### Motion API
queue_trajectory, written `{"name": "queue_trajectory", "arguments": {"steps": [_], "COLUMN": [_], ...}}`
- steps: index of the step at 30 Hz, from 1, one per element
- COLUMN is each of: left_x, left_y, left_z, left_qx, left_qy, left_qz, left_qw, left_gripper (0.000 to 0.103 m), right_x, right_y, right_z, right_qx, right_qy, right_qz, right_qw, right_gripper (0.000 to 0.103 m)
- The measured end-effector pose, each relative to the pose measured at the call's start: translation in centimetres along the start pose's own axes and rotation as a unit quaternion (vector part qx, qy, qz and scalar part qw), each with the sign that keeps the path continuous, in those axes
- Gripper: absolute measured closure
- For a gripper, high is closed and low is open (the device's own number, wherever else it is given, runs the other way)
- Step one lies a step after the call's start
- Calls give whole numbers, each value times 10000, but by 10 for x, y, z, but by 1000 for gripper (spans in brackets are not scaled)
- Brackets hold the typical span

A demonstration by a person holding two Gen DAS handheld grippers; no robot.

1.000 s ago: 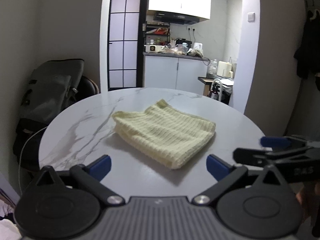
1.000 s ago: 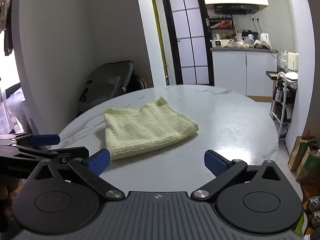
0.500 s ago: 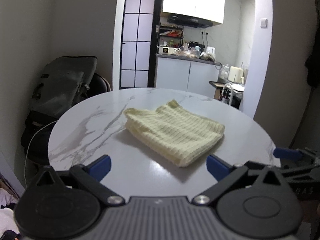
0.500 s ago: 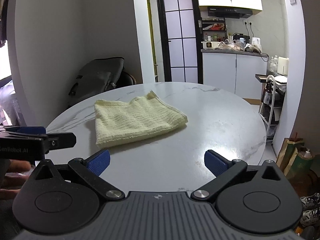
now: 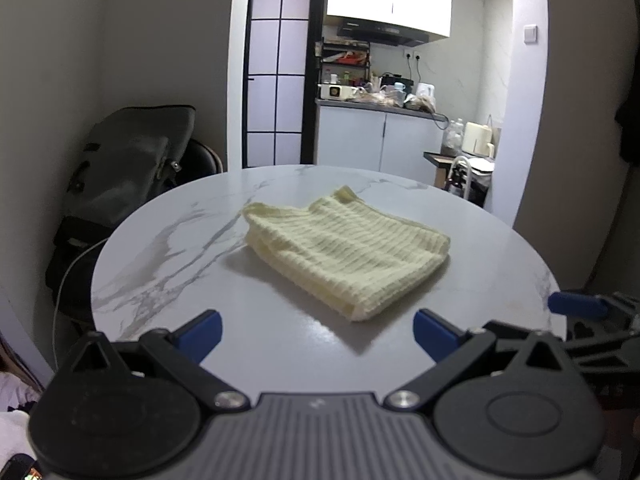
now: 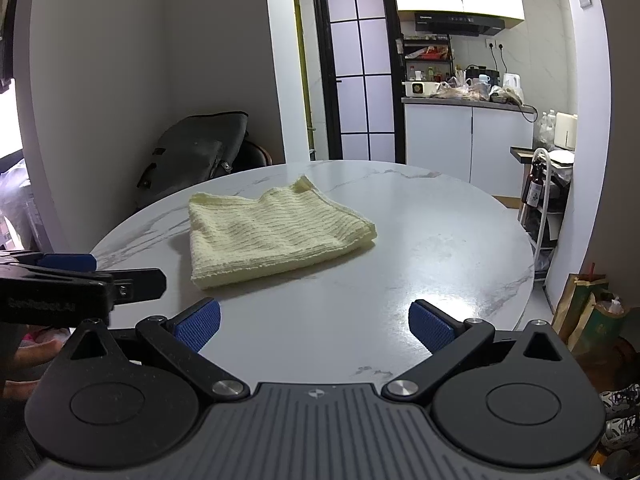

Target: Fold towel

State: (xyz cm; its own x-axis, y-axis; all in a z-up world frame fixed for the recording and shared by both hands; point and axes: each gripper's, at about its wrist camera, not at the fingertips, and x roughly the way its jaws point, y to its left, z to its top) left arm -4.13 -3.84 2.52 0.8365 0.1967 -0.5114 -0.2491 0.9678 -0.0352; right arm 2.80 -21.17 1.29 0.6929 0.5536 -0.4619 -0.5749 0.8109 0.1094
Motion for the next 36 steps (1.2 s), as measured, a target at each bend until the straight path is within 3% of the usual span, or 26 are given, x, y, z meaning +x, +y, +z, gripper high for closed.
{"name": "queue_trajectory", "arguments": {"steps": [36], "left_x": [2], "left_y": [9], "left_z": [-4], "left_qx": [-148], "left_qy": [202], "left_qz": [162], "left_qw": [9996], "left_gripper": [0], "right_x": [-2], "right_y": [5], "right_z": [-8], "right_qx": [-229], "right_qy": [59], "right_qz": [-6], "right_qw": [9997], "right_gripper": [0]}}
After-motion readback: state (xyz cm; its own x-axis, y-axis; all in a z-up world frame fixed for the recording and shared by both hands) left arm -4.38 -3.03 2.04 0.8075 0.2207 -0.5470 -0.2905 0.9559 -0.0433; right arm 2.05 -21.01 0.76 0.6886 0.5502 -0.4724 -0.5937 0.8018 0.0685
